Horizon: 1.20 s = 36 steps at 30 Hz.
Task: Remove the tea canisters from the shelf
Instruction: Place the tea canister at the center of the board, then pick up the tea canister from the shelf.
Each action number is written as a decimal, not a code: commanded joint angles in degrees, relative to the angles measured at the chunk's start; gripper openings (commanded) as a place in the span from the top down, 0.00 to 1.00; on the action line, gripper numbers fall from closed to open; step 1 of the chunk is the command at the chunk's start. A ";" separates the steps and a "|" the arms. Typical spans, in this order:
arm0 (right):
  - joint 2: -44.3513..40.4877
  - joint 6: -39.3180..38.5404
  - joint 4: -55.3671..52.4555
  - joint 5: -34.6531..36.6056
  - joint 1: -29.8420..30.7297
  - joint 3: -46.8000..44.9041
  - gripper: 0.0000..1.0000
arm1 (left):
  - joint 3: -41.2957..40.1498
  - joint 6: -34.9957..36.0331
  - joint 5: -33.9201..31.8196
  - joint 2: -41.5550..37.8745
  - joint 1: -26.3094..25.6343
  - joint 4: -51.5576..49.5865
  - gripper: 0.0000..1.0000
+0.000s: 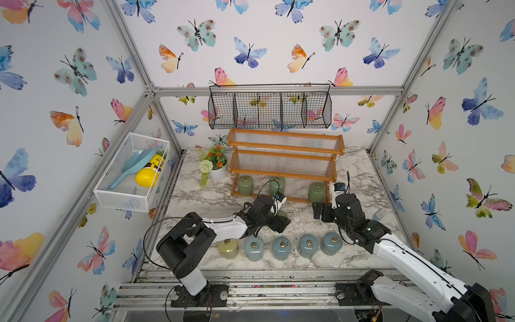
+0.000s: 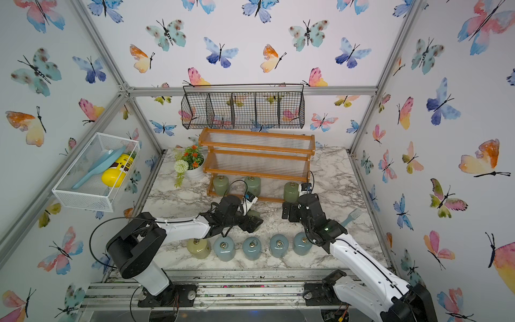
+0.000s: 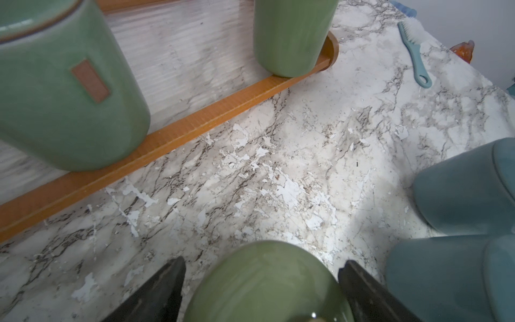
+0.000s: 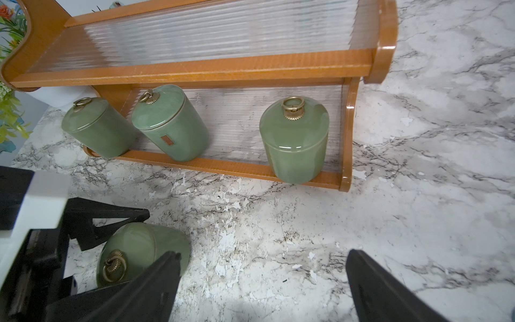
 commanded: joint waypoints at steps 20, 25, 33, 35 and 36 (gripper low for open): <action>5.96 -3.11 2.29 1.20 -0.37 1.38 0.02 | 2.64 0.64 -10.61 -23.58 4.74 -12.96 0.02; 11.11 -6.15 5.14 0.16 -2.30 3.38 0.02 | -0.03 -0.59 -10.28 -30.78 11.35 -17.22 0.01; 18.83 -10.44 10.42 -4.95 -8.72 7.42 0.02 | -6.29 -1.26 -11.33 -40.23 15.93 -19.13 0.02; 20.80 -11.59 11.57 -6.16 -9.52 8.47 0.02 | -8.18 -2.26 -11.75 -42.13 16.09 -18.54 0.02; 21.99 -12.28 12.06 -6.85 -9.88 9.17 0.02 | -8.95 -2.78 -12.01 -42.88 16.09 -18.31 0.02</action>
